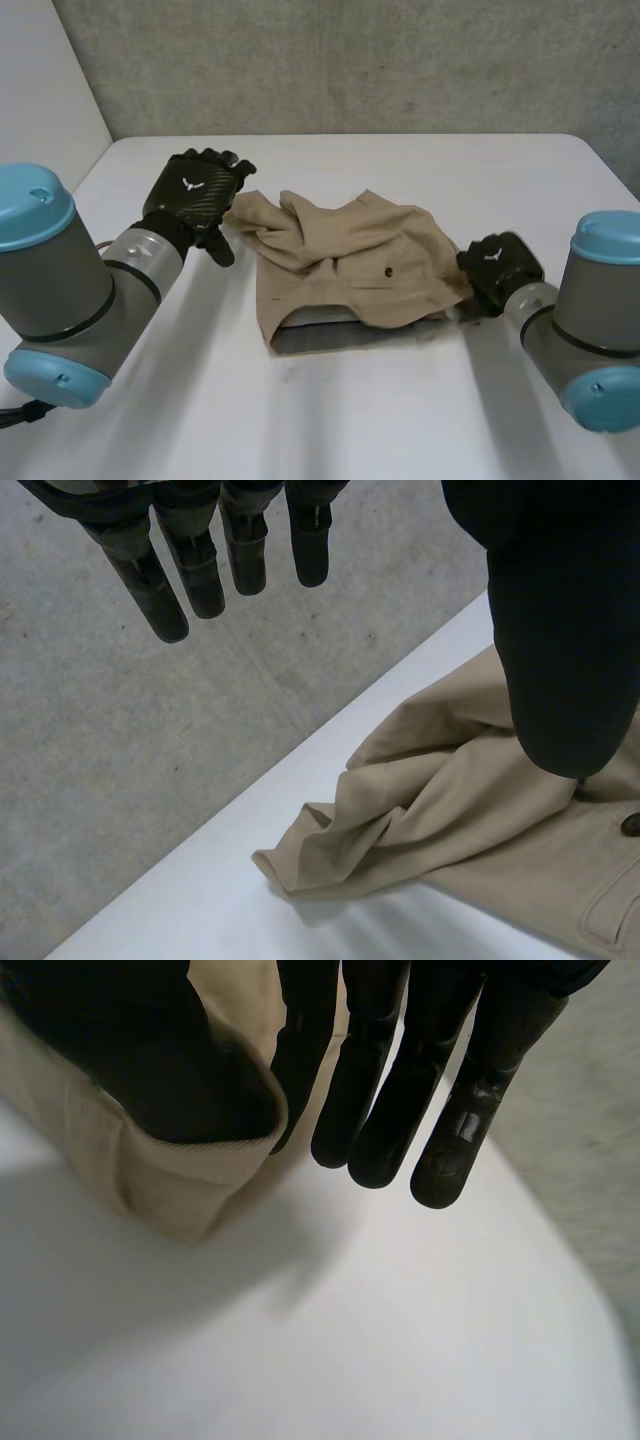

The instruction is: Fold the shorts.

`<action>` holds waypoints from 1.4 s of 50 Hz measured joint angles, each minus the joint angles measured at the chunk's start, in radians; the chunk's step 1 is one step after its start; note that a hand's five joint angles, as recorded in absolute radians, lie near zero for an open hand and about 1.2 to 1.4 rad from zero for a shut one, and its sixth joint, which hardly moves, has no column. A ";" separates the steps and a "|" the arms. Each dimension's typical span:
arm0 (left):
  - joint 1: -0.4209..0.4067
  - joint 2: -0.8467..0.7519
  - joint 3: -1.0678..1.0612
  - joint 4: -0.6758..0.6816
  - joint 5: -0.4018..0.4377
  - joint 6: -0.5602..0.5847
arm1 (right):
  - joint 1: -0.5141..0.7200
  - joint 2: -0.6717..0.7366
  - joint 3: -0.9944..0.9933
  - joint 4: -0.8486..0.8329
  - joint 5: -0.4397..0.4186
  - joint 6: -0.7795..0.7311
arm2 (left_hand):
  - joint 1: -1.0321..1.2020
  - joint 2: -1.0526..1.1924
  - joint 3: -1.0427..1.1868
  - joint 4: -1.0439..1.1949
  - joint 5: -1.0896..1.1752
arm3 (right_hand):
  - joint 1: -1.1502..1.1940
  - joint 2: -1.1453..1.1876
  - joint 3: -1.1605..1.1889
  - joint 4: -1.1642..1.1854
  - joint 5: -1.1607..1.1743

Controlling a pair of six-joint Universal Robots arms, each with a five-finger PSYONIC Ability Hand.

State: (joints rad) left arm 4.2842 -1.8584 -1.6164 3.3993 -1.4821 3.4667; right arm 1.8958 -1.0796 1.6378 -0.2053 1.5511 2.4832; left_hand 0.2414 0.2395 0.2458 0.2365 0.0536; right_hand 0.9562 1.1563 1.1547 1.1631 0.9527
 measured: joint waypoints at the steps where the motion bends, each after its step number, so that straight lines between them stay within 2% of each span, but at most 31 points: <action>1: 0.005 0.004 -0.005 0.000 0.000 0.000 | -0.003 0.004 -0.012 -0.011 0.012 -0.023 | 0.000 0.000 0.000 0.000 0.000 | 0.003 0.012 0.015 0.015 0.005; 7: 0.028 0.026 -0.028 0.000 0.001 0.000 | -0.054 0.024 -0.139 -0.094 0.039 -0.125 | 0.000 0.000 0.000 0.000 0.000 | 0.003 0.013 0.022 0.024 0.007; 13: 0.039 0.038 -0.042 -0.001 0.002 0.000 | -0.107 0.081 -0.273 -0.131 0.035 -0.158 | 0.000 0.000 0.000 0.000 0.000 | 0.003 0.013 0.022 0.024 0.007; 16: 0.044 0.044 -0.055 -0.002 0.003 0.000 | -0.157 0.180 -0.432 -0.144 0.030 -0.225 | 0.000 0.000 0.000 0.000 0.000 | 0.003 0.013 0.022 0.024 0.007; 18: 0.044 0.044 -0.058 -0.002 0.004 0.000 | -0.167 0.210 -0.474 -0.148 0.031 -0.250 | 0.000 0.000 0.000 0.000 0.000 | -0.170 -0.182 -0.174 -0.177 -0.164; 19: 0.044 0.044 -0.058 -0.002 0.004 0.000 | -0.167 0.210 -0.474 -0.148 0.031 -0.250 | 0.000 0.000 0.000 0.000 0.000 | -0.170 -0.182 -0.174 -0.177 -0.164; 20: 0.044 0.043 -0.060 -0.002 0.004 0.000 | -0.169 0.221 -0.490 -0.151 0.032 -0.258 | 0.000 0.000 0.000 0.000 0.000 | -0.429 -0.454 -0.440 -0.440 -0.424; 21: 0.044 0.043 -0.061 -0.002 0.005 0.000 | -0.169 0.221 -0.491 -0.151 0.032 -0.257 | 0.000 0.000 0.000 0.000 0.000 | -0.429 -0.454 -0.440 -0.440 -0.424; 22: 0.044 0.042 -0.062 -0.001 0.005 0.000 | -0.168 0.217 -0.491 -0.152 0.034 -0.251 | 0.000 0.000 0.000 0.000 0.000 | -0.674 -0.765 -0.750 -0.750 -0.736; 23: 0.043 0.041 -0.062 -0.001 0.005 0.000 | -0.166 0.203 -0.482 -0.152 0.036 -0.235 | 0.000 0.000 0.000 0.000 0.000 | -0.745 -0.900 -0.898 -0.901 -0.865; 26: 0.040 0.037 -0.062 0.001 0.007 0.000 | -0.157 0.144 -0.433 -0.149 0.036 -0.172 | 0.000 0.000 0.000 0.000 0.000 | -0.760 -0.941 -0.944 -0.935 -0.888; 31: 0.033 0.024 -0.052 0.008 0.010 0.001 | -0.112 -0.008 -0.295 -0.112 0.036 -0.023 | 0.000 0.000 0.000 0.000 0.000 | -0.760 -0.943 -0.944 -0.935 -0.888; 36: 0.006 -0.024 -0.016 0.024 0.012 0.001 | -0.045 -0.125 -0.161 0.029 0.032 0.114 | 0.000 0.000 0.000 0.000 0.000 | -0.757 -0.929 -0.927 -0.932 -0.884; 41: -0.026 -0.078 0.029 0.030 0.011 0.002 | 0.003 -0.159 -0.106 0.140 0.022 0.189 | 0.000 0.000 0.000 0.000 0.000 | -0.757 -0.926 -0.922 -0.932 -0.884; 43: -0.048 -0.127 0.073 0.032 0.009 0.002 | 0.050 -0.174 -0.059 0.244 -0.004 0.271 | 0.000 0.000 0.000 0.000 0.001 | -0.656 -0.811 -0.803 -0.813 -0.783; 47: -0.072 -0.203 0.141 0.030 0.007 0.002 | 0.077 -0.176 -0.009 0.293 -0.043 0.350 | 0.004 0.003 0.002 0.004 0.008 | -0.614 -0.766 -0.755 -0.763 -0.740; 54: -0.106 -0.326 0.251 0.024 0.005 0.003 | 0.089 -0.153 0.063 0.231 -0.073 0.418 | 0.029 0.031 0.012 0.034 0.048 | -0.597 -0.755 -0.739 -0.741 -0.719; 65: -0.115 -0.489 0.402 0.018 0.006 0.010 | 0.089 -0.047 0.097 0.042 -0.033 0.406 | 0.094 0.089 0.082 0.094 0.106 | -0.496 -0.616 -0.617 -0.625 -0.612; 68: -0.114 -0.519 0.434 0.015 0.006 0.012 | 0.088 -0.025 0.092 0.022 -0.026 0.400 | 0.133 0.132 0.126 0.136 0.148 | -0.367 -0.473 -0.474 -0.484 -0.479; 70: -0.114 -0.534 0.450 0.013 0.006 0.013 | 0.087 -0.017 0.089 0.013 -0.025 0.396 | 0.144 0.143 0.137 0.147 0.159 | -0.225 -0.271 -0.277 -0.303 -0.297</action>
State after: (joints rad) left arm 4.1703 -2.3925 -1.1669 3.4128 -1.4759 3.4793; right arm 1.9829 -1.0968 1.7271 -0.1927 1.5263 2.8793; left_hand 0.3852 0.3821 0.3827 0.3837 0.2128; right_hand 0.7313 0.8855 0.8774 0.8599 0.6560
